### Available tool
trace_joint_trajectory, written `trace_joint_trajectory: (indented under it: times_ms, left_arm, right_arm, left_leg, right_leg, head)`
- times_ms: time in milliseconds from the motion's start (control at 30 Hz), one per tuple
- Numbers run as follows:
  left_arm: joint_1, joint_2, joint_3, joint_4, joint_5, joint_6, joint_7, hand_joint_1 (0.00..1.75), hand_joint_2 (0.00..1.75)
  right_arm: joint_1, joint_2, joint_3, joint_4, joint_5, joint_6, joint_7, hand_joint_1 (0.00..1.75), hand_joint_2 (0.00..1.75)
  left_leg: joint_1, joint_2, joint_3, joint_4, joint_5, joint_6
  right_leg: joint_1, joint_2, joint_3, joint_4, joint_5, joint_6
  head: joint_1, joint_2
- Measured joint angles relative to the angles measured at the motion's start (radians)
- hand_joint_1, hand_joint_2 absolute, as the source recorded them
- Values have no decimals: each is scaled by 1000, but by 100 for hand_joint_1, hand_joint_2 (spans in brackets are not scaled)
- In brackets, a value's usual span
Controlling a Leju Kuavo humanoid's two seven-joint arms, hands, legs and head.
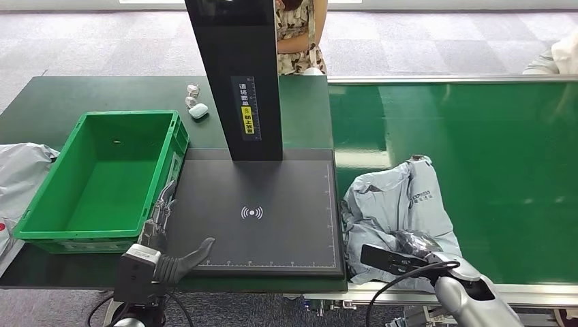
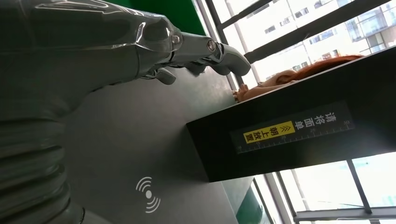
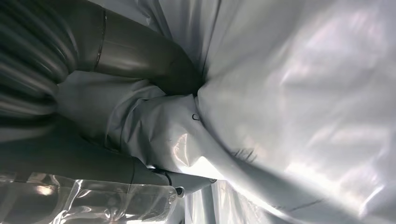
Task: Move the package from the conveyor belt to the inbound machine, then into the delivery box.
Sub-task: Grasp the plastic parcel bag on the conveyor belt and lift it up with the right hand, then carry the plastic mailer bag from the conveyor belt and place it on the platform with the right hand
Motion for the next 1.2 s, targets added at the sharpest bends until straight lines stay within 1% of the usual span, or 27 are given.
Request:
trace_joint_trajectory:
  times_ms: [133,200,267,333,433,500,567,667,767,833,900,967,1100,1200]
  left_arm:
    - [19,0,0,-3,-16,5,-8,0,175]
    - [26,-1,0,-5,-24,4,-10,0,175]
    - [32,-2,0,-6,-32,4,-10,0,175]
    - [34,-4,0,-7,-37,4,-10,0,175]
    - [36,-8,0,-10,-44,4,-10,0,175]
    - [40,-11,0,-11,-49,6,-10,0,175]
    - [44,-14,0,-12,-53,12,-10,0,175]
    - [48,-18,0,-13,-58,21,-11,0,175]
    - [49,-20,0,-14,-62,25,-12,0,175]
    - [50,-21,0,-14,-63,30,-14,0,175]
    - [49,-21,0,-14,-63,34,-20,0,175]
    - [49,-21,0,-14,-62,34,-25,0,175]
    - [47,-23,-1,-14,-58,34,-33,0,175]
    - [44,-26,-3,-14,-57,38,-36,0,175]
  right_arm:
    - [44,1,-47,-33,212,-139,127,175,175]
    - [73,5,-90,-58,308,-194,170,175,175]
    - [102,15,-141,-92,367,-243,187,175,175]
    - [127,30,-191,-130,396,-278,188,175,175]
    - [158,62,-257,-186,404,-318,160,175,175]
    - [173,87,-294,-222,374,-361,113,175,175]
    - [177,115,-322,-253,311,-410,43,175,175]
    - [175,153,-341,-285,189,-468,-72,175,175]
    - [171,186,-344,-304,44,-492,-183,175,175]
    - [165,206,-340,-315,-75,-476,-265,175,175]
    - [152,228,-327,-325,-204,-434,-349,175,175]
    - [133,249,-301,-332,-296,-386,-414,175,175]
    - [91,289,-219,-329,-393,-307,-511,175,175]
    - [52,317,-148,-313,-442,-293,-568,175,175]
  left_leg:
    - [0,0,-1,0,0,0]
    - [0,0,-2,0,0,0]
    - [0,0,-2,0,0,0]
    - [0,0,-2,0,0,0]
    - [0,0,-2,0,0,0]
    - [1,0,-2,-1,0,0]
    - [1,1,-2,-1,0,0]
    - [1,1,-2,-1,0,0]
    - [1,1,-2,-1,0,0]
    - [1,1,-2,-1,0,0]
    - [1,2,-2,-1,0,0]
    - [1,2,-2,-1,0,0]
    - [1,2,-2,-1,0,0]
    - [1,2,-2,-1,0,-1]
  right_leg:
    - [0,0,-1,0,0,0]
    - [0,0,-1,0,0,0]
    - [0,0,-1,0,0,0]
    - [0,0,-2,0,0,0]
    - [0,0,-2,0,0,0]
    - [0,1,-2,1,0,0]
    - [0,1,-3,1,0,0]
    - [1,1,-3,1,0,0]
    - [1,1,-3,1,0,0]
    - [1,1,-2,1,0,0]
    - [1,2,-3,1,0,0]
    - [1,2,-3,1,0,0]
    - [1,2,-3,1,0,0]
    - [1,2,-3,1,0,0]
  head:
    - [0,0]
    - [0,0]
    - [0,0]
    - [0,0]
    - [0,0]
    - [0,0]
    - [0,0]
    - [0,0]
    - [0,0]
    - [0,0]
    - [0,0]
    - [0,0]
    - [0,0]
    - [0,0]
